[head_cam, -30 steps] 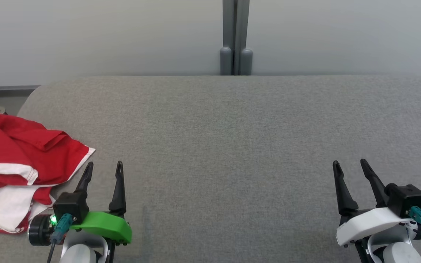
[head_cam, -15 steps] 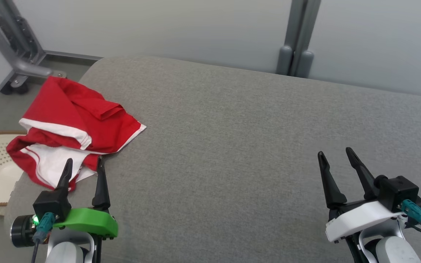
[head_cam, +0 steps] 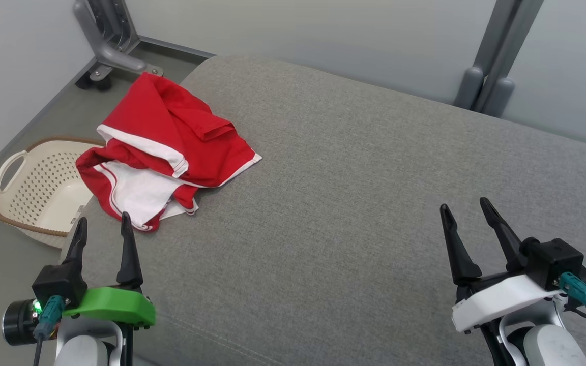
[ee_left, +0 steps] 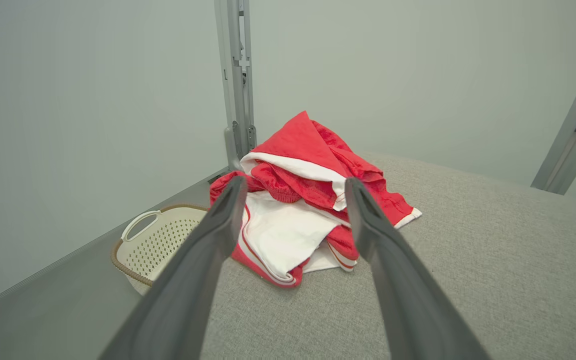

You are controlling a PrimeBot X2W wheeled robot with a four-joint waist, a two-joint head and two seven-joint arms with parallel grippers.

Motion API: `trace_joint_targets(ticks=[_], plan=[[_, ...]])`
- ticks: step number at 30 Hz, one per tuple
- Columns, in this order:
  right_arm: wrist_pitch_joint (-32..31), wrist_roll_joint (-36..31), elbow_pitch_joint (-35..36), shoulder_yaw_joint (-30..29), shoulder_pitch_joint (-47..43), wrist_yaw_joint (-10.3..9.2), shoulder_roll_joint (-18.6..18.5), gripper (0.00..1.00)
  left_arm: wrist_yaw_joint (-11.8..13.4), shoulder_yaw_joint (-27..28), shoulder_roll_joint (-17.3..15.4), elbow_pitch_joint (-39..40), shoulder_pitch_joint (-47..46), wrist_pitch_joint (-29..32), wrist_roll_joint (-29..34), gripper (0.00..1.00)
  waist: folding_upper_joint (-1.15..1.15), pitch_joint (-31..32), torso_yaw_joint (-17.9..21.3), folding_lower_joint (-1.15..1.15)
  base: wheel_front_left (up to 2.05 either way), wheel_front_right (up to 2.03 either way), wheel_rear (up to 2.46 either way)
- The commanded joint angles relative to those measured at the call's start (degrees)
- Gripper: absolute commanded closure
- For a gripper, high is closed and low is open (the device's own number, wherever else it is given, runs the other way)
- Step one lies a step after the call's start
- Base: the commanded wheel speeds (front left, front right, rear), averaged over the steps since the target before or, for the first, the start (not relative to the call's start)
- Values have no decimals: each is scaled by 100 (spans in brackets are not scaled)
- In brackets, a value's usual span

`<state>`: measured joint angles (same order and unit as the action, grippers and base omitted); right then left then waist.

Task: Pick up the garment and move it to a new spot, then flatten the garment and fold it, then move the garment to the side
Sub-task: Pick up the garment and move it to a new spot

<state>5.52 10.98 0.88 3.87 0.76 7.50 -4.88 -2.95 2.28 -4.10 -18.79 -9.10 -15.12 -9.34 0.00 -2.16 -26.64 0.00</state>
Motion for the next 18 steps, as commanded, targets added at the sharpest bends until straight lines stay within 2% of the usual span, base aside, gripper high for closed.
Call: trace_joint_targets(ticks=[1,11,18], plan=[[-20,-3,42,-22,79,-2,-40,0,32,28,25,30,-32,-3,55,0,0,-95,-66,0,0,0,0],[-249,-63,344,32,451,-2,-267,0,-58,-102,75,-121,-683,-3,52,0,0,-827,112,0,0,0,0],[-378,-88,559,57,861,-2,-448,0,-143,-144,50,-1301,-1681,5,-184,0,0,-1522,486,0,0,0,0]])
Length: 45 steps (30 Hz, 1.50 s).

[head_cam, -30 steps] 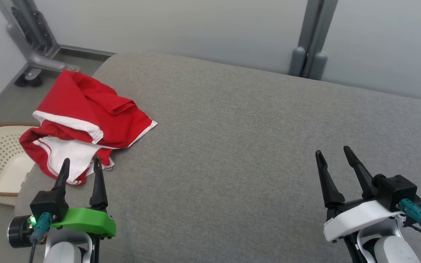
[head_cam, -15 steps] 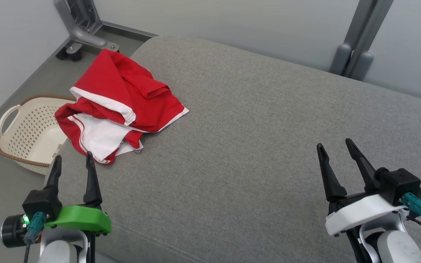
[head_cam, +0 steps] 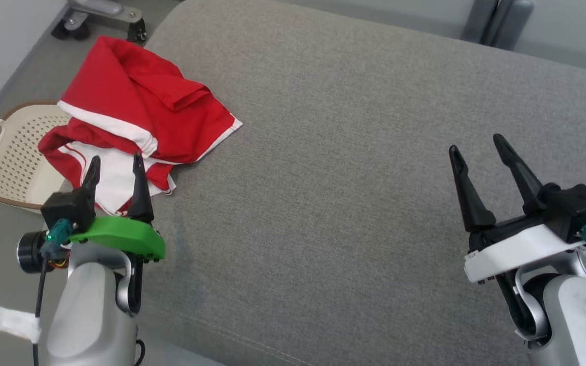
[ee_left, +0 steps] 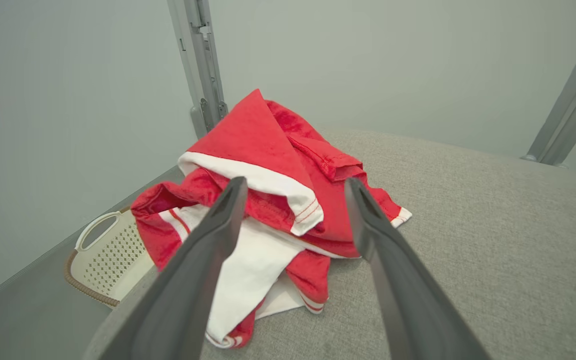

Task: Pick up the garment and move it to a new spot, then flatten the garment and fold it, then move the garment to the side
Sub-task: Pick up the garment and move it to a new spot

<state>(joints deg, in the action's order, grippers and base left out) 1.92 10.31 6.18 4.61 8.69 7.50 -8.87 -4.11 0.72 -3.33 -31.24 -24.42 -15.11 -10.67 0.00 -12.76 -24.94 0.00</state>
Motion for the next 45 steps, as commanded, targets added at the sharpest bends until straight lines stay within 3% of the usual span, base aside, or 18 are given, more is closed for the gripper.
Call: trace_joint_targets(ticks=[1,9,13,14,15,16,20,33,39,45], plan=[[-30,-22,62,-11,129,-2,-75,0,-44,15,-61,-321,-337,33,-76,0,0,-571,368,0,0,0,0],[-186,-20,260,-92,353,-2,-306,0,-58,240,-417,-2214,-1587,115,-311,0,0,-1144,674,0,0,0,0],[-201,3,309,-157,354,-2,-360,0,-50,380,-529,-2775,-1959,53,-464,0,0,-1205,707,0,0,0,0],[-206,5,316,-174,351,-2,-366,0,-36,402,-552,-2827,-2013,35,-479,12,0,-1203,707,0,0,0,0],[-211,6,324,-192,348,-2,-370,0,-32,431,-605,-2879,-2068,26,-499,62,0,-1195,702,0,0,0,0],[-205,6,321,-208,341,-2,-366,0,-45,457,-624,-2915,-2095,9,-519,100,0,-1174,691,0,0,0,0],[-172,-19,322,-235,327,-2,-326,0,-13,579,-716,-2592,-2062,-11,-497,100,0,-1057,637,0,0,0,0],[127,63,30,-241,-23,-2,-21,0,4,811,-767,-199,-902,-10,50,100,0,-15,753,0,0,0,0],[226,91,-96,-154,-223,-2,134,0,-61,571,-641,864,-275,-5,273,100,0,416,1049,0,0,0,0],[245,120,-121,-22,-283,-3,209,0,-129,191,-529,1819,89,288,363,100,0,537,1593,0,0,0,0]])
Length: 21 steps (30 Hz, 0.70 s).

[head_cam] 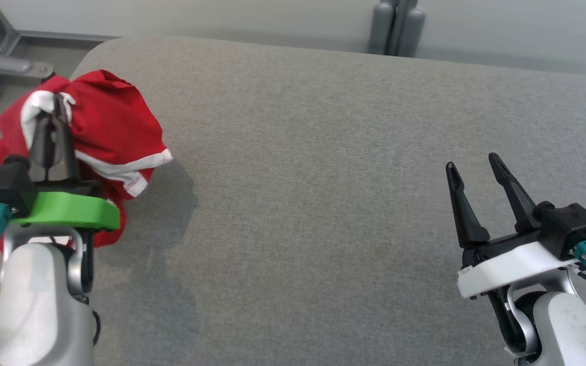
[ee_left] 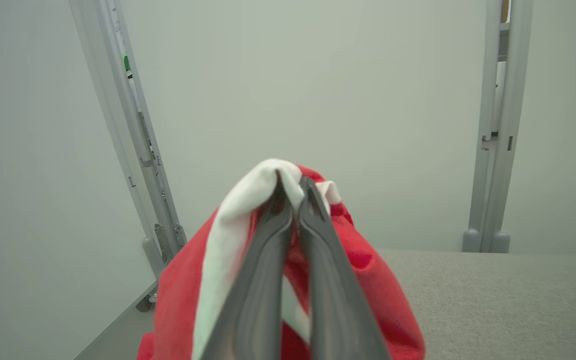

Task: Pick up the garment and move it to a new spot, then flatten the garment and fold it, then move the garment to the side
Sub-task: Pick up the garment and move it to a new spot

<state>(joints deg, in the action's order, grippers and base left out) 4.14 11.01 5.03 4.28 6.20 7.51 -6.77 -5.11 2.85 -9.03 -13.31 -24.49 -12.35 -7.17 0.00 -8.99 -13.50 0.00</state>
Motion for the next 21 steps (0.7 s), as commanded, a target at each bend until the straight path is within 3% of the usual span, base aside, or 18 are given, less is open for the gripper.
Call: trace_joint_targets(ticks=[1,4,8,15,21], plan=[[43,67,-9,12,-31,-4,17,0,-47,-145,99,182,146,89,15,100,0,158,576,0,0,0,0],[65,67,-6,-10,-4,-4,35,0,-95,-475,239,543,211,251,-3,100,0,85,939,0,0,0,0],[112,85,-19,-97,-11,-4,98,0,-183,-1308,423,673,140,424,-4,100,0,-61,1441,0,0,0,0],[223,163,-146,-87,129,-4,196,0,-234,-2970,550,-24,-148,569,-149,100,0,-394,2359,0,0,0,0],[399,251,-319,-86,136,-4,275,0,-234,-3758,583,-799,-306,510,-583,100,0,-589,2815,0,0,0,0]])
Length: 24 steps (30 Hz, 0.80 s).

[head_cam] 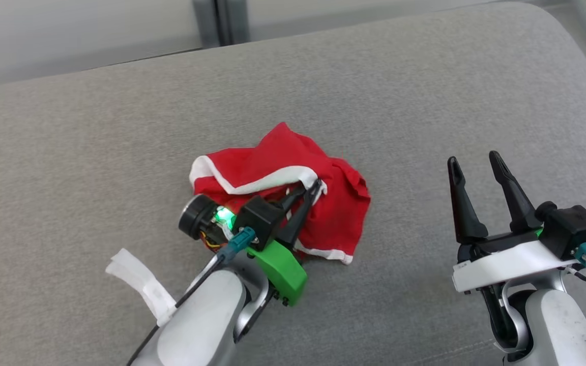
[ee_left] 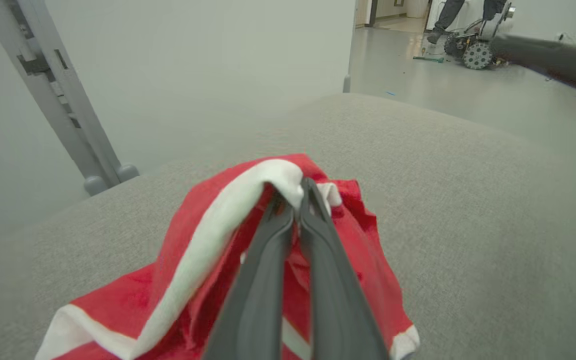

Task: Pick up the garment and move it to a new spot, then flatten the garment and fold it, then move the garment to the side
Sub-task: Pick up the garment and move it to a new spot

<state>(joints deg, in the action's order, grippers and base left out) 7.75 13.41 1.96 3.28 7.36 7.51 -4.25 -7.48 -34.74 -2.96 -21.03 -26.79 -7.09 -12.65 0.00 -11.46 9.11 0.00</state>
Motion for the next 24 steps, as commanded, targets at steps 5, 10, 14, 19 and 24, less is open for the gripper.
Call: trace_joint_targets(ticks=[5,10,14,19,24], plan=[[147,30,-113,1,43,-4,57,0,1,-241,-19,-409,-150,-194,-236,89,0,-433,575,0,0,0,0],[178,-5,-175,-18,76,-4,69,0,150,-234,-13,-332,-121,-541,-329,0,0,-349,313,0,0,0,0],[134,-21,-173,-8,41,-4,10,0,397,-95,-8,12,49,-716,-393,0,0,-167,-9,0,0,0,0],[54,-54,-121,-5,-48,-4,-51,0,747,296,-190,448,327,-785,-471,0,0,97,-413,0,0,0,0],[-46,-76,-83,-15,-170,-4,-75,0,1100,861,-507,693,638,-807,-668,0,0,304,-704,0,0,0,0]])
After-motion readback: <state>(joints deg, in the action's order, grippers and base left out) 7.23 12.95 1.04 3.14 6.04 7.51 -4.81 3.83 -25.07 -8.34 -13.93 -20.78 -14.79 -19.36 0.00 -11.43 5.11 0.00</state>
